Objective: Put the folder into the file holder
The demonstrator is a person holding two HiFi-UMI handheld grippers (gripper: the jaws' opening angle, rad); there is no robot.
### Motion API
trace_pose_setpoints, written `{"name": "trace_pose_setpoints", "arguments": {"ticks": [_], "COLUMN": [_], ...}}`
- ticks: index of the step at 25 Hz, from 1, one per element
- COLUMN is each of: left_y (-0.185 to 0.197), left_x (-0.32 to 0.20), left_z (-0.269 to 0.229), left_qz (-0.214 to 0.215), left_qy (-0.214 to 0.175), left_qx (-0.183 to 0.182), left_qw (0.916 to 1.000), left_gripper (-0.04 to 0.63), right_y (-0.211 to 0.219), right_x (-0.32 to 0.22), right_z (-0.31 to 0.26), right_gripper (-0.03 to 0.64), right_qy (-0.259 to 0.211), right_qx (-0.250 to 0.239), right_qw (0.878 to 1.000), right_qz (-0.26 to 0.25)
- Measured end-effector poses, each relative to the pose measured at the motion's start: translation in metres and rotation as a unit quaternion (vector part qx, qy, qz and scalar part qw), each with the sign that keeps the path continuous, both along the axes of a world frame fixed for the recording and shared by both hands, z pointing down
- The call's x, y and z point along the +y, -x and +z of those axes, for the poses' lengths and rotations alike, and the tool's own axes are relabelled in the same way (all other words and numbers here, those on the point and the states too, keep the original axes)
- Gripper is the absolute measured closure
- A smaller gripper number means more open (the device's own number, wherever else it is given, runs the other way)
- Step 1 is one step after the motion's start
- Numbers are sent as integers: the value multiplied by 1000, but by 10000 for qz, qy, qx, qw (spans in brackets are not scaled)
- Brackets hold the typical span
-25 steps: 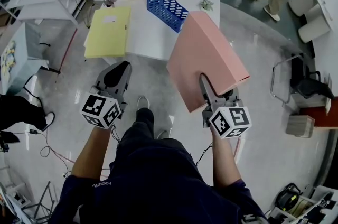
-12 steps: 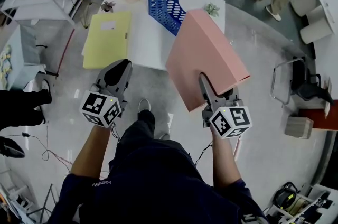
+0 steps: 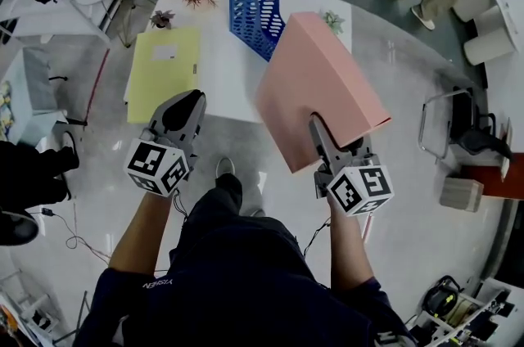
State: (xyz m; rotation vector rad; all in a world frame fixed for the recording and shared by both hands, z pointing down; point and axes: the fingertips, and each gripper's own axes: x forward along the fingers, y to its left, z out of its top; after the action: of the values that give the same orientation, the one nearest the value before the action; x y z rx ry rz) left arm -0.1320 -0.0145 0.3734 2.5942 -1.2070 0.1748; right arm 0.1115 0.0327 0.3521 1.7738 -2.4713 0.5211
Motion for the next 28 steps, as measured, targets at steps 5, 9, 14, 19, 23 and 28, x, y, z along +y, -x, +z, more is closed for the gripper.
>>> {"name": "trace_pose_setpoints", "arguments": {"ticks": [5,9,14,19,23,28], "left_y": [5,10,18,22,25,25], "left_x": [-27,-48,-70,-83,-88,-92], "left_z": [0,1,1,2,2,1], "left_qz": [104,209,329,490,558,600], "left_qy": [13,27,31,-1,-37,-72], "left_qx": [31,48,47,-5,27,33], "left_qw": [9999,9998,9994,9988,9984,9982], "left_gripper": [540,540,540,540,540,540], "right_y": [2,7,10,11,12,8], "right_x": [-22,-38,-55,-64,-70,-73], "right_z": [-6,-12,-18,-25,-29,-40], "right_gripper": [340,339,339,340,341,341], "right_qy": [-26,-61,-107,-168,-187,-284], "right_qx": [0,27,40,38,94,116], "right_qw": [9999,9998,9994,9990,9988,9984], "right_qz": [114,192,314,417,442,478]}}
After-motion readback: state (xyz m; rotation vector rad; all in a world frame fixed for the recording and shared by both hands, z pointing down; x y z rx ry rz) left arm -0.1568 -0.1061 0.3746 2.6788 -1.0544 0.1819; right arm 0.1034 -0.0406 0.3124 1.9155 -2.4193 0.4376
